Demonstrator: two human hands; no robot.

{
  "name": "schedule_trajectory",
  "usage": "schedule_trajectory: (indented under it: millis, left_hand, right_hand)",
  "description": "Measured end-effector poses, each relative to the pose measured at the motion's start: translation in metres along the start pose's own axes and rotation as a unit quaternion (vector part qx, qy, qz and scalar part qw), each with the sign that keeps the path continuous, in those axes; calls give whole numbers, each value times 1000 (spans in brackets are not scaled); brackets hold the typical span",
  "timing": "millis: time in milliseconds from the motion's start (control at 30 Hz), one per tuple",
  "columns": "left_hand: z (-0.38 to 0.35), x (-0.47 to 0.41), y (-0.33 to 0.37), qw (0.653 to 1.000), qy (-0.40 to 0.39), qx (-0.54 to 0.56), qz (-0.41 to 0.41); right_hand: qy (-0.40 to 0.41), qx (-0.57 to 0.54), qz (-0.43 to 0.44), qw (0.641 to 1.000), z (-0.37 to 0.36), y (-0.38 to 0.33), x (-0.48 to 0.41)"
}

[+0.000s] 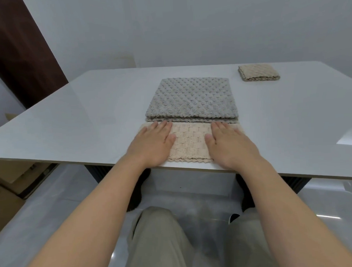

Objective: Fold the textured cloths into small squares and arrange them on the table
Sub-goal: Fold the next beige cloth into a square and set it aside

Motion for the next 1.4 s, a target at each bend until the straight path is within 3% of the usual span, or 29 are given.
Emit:
schedule_trajectory:
  millis: [267,400,500,600,700,900,1067,1400]
  left_hand:
    - [0,6,-22,998,2,-17,61]
    - [10,5,-11,998,4,-37,49]
    - [22,9,21,999,27,-10,-23]
    - [24,14,53,996,15,24,-86]
    - [16,12,67,995,-5,26,-94]
    - [-9,9,74,996,-19,-27,-84]
    - [-13,9,76,995,-23,-41,-90]
    - [-21,15,117,996,-16,-19,-88]
  right_hand:
    - [-5,-2,-81,997,6,39,12]
    - [94,6,-107,990,36,41,12]
    - [164,-36,-147,975,59,49,17]
    - [136,-18,-203,969,64,59,20]
    - [67,9,-239,969,57,59,21]
    - [14,-8,-230,973,43,47,16]
    - [49,-85,-221,970,63,43,20]
    - [125,-109,-174,971,111,33,32]
Point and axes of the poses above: each hand's wrist, its own x-axis away from the middle knuckle, its own z-axis out of the back of the hand, y = z × x, the point moved 10 cm from there along -x, towards the middle knuckle, and after that the axes turned 3 degrees about y, right-handed, at the moved point
